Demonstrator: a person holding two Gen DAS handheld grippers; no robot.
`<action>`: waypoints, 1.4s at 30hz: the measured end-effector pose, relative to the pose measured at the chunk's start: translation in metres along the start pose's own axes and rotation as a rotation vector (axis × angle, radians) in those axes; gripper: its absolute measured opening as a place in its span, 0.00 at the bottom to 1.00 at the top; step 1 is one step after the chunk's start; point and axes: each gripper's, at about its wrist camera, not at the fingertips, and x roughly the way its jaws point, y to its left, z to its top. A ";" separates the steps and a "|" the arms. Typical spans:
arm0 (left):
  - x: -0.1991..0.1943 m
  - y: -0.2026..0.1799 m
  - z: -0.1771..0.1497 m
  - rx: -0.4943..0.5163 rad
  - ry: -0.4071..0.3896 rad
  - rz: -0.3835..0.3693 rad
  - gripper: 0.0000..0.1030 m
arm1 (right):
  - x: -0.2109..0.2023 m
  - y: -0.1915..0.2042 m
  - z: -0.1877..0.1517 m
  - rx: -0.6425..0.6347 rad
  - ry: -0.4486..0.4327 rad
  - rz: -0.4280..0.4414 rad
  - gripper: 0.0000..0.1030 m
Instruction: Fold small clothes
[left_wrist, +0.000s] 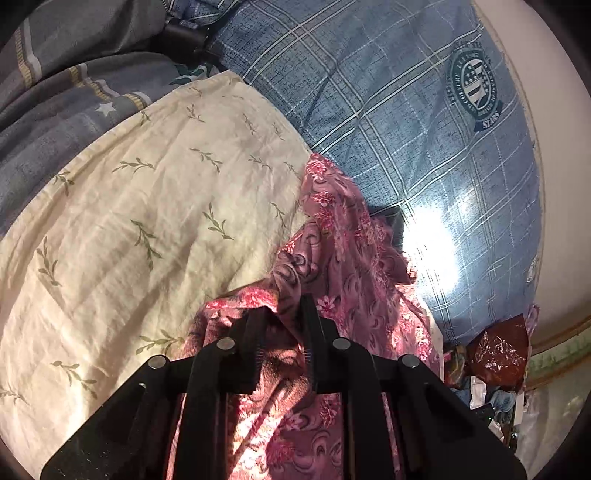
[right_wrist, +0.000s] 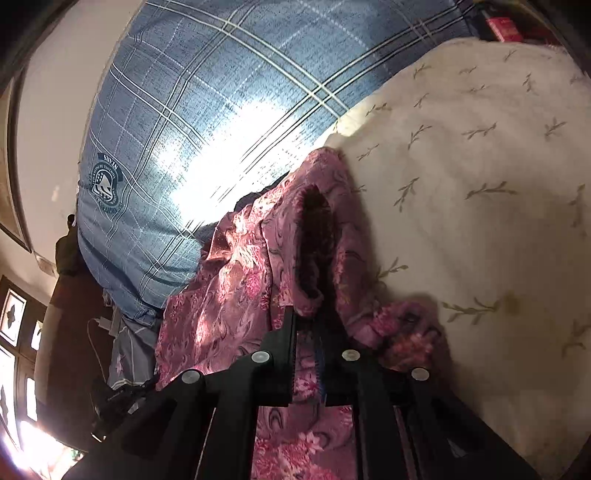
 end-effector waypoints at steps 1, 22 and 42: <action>-0.007 -0.003 -0.003 0.011 -0.004 -0.016 0.14 | -0.012 0.005 0.002 -0.012 -0.048 -0.004 0.13; 0.027 -0.064 0.017 0.243 0.009 -0.010 0.36 | 0.049 0.050 0.022 -0.225 -0.032 -0.051 0.24; 0.018 -0.055 -0.039 0.374 0.119 0.166 0.56 | 0.019 0.021 -0.031 -0.147 0.062 -0.023 0.24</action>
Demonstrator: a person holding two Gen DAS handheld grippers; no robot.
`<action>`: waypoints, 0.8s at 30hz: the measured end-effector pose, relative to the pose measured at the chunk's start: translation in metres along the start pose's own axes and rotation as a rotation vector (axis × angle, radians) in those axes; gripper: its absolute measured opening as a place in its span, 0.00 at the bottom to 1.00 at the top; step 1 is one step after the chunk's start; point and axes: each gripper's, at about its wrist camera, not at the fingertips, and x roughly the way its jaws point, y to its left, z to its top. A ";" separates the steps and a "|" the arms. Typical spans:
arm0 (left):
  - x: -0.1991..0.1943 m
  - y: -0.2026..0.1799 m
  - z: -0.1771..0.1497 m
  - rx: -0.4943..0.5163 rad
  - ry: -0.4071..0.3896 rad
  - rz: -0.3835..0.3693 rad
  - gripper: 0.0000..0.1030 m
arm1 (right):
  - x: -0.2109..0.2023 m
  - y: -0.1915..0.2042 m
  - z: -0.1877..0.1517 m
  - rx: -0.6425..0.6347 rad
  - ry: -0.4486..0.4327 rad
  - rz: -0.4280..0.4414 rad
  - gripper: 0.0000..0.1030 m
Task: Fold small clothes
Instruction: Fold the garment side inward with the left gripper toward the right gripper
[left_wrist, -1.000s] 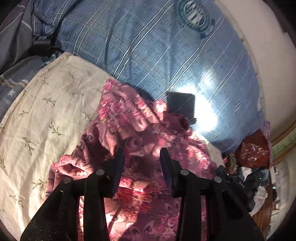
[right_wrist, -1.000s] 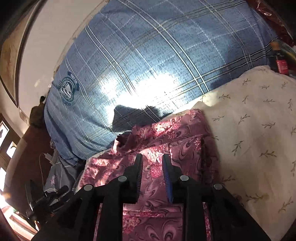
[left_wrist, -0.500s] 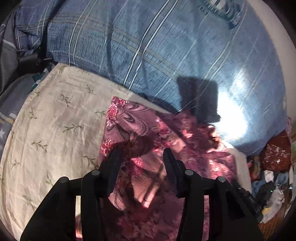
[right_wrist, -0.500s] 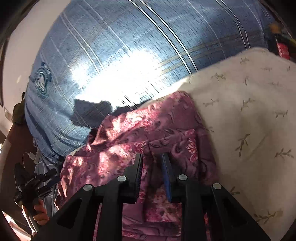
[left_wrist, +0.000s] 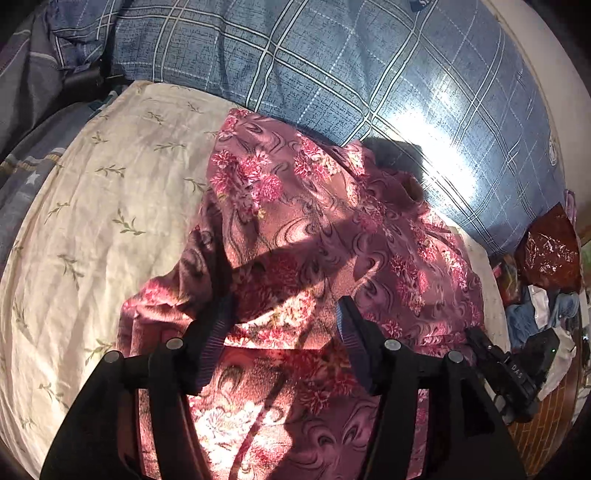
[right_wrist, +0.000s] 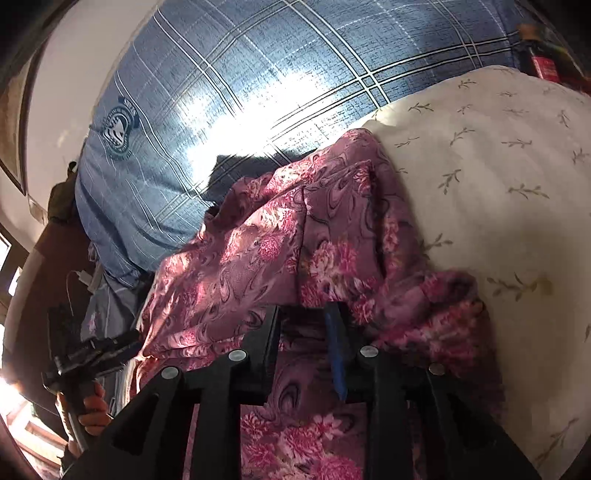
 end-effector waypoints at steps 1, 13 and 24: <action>-0.007 0.001 -0.003 -0.007 0.010 0.001 0.56 | -0.005 0.002 0.002 0.021 0.016 -0.015 0.25; -0.107 0.064 -0.088 -0.015 0.091 0.029 0.57 | -0.142 -0.036 -0.063 -0.076 0.061 -0.194 0.47; -0.107 0.110 -0.175 -0.158 0.251 -0.120 0.62 | -0.176 -0.078 -0.145 -0.020 0.200 -0.099 0.47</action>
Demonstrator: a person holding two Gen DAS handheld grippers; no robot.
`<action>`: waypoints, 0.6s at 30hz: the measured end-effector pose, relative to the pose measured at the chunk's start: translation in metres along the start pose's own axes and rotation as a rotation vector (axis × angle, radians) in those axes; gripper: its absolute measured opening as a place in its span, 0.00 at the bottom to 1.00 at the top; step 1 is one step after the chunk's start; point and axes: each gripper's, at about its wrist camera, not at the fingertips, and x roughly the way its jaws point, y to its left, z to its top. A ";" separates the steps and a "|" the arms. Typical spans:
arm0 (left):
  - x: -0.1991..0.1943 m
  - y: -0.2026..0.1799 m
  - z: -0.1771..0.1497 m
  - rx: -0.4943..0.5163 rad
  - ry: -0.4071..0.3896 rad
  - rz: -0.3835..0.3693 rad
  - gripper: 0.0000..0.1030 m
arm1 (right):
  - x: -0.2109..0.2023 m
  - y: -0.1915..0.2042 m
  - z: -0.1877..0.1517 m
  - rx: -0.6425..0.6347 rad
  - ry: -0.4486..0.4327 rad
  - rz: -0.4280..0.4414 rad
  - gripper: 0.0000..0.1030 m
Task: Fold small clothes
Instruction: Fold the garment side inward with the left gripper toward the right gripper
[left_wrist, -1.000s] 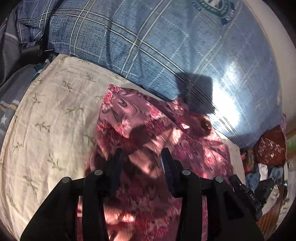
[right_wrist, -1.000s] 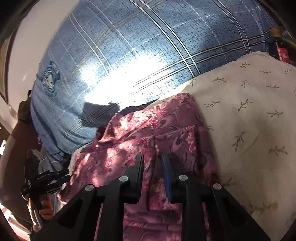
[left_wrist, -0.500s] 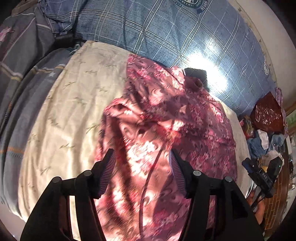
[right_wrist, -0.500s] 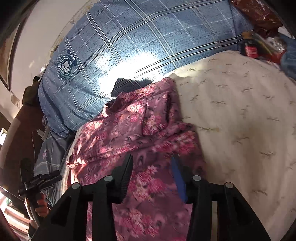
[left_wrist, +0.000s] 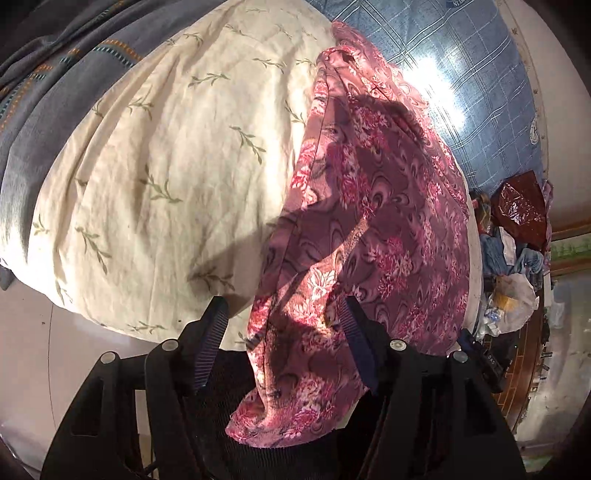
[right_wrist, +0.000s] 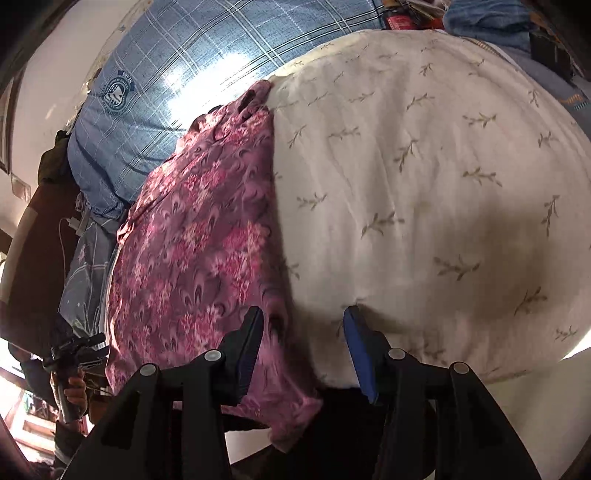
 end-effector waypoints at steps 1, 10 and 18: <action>-0.001 -0.001 -0.003 0.001 -0.003 -0.006 0.65 | 0.002 0.001 -0.005 -0.017 0.023 0.010 0.47; 0.013 -0.007 -0.017 0.002 0.055 -0.026 0.67 | 0.021 0.019 -0.034 -0.174 0.159 0.055 0.48; 0.025 -0.017 -0.031 0.083 0.099 0.051 0.27 | 0.024 0.023 -0.036 -0.229 0.167 0.091 0.08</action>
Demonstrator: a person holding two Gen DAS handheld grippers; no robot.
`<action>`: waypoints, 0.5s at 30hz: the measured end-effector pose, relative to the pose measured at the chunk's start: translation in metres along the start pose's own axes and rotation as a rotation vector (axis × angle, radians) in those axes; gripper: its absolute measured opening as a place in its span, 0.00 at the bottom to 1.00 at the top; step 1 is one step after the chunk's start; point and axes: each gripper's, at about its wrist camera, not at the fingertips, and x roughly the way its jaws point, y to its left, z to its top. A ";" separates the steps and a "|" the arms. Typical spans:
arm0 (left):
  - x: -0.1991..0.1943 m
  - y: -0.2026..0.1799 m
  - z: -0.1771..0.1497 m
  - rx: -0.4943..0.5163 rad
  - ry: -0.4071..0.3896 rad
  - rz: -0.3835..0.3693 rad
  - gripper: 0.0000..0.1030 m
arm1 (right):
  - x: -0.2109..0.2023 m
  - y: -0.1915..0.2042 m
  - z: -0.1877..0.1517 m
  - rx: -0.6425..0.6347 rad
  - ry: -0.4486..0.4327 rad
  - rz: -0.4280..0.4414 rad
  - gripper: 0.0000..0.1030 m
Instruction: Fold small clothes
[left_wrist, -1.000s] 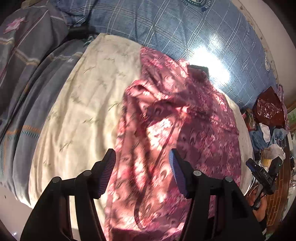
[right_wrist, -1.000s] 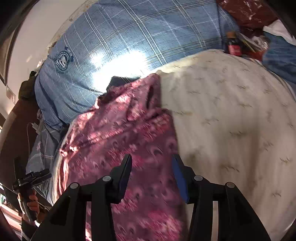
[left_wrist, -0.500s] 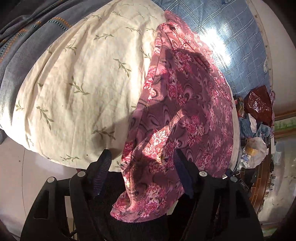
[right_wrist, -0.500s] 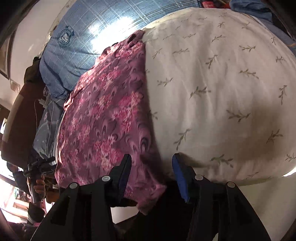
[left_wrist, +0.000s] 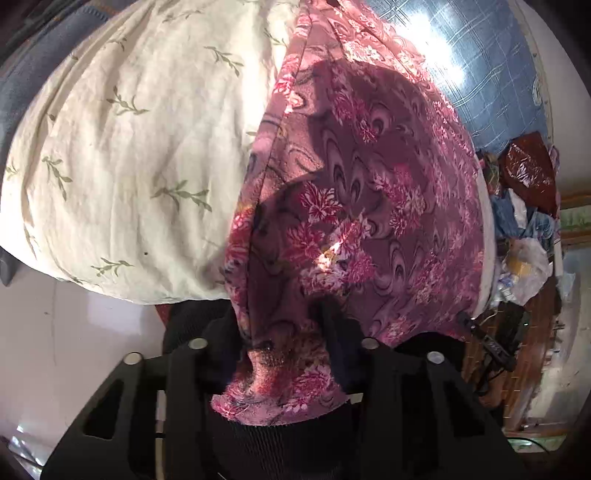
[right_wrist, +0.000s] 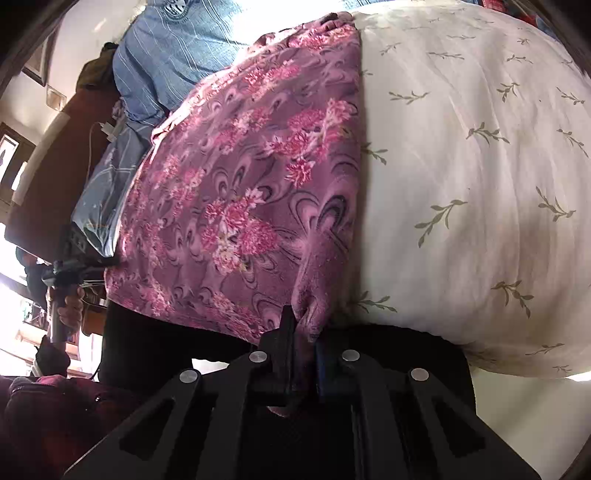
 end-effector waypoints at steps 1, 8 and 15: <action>-0.002 -0.003 -0.002 0.018 -0.005 -0.012 0.18 | -0.003 0.002 0.000 -0.003 -0.010 0.021 0.07; -0.033 -0.033 0.002 0.090 -0.074 -0.187 0.06 | -0.027 0.009 0.016 0.015 -0.112 0.159 0.06; -0.054 -0.047 0.036 0.055 -0.154 -0.301 0.06 | -0.049 0.014 0.051 0.063 -0.248 0.252 0.06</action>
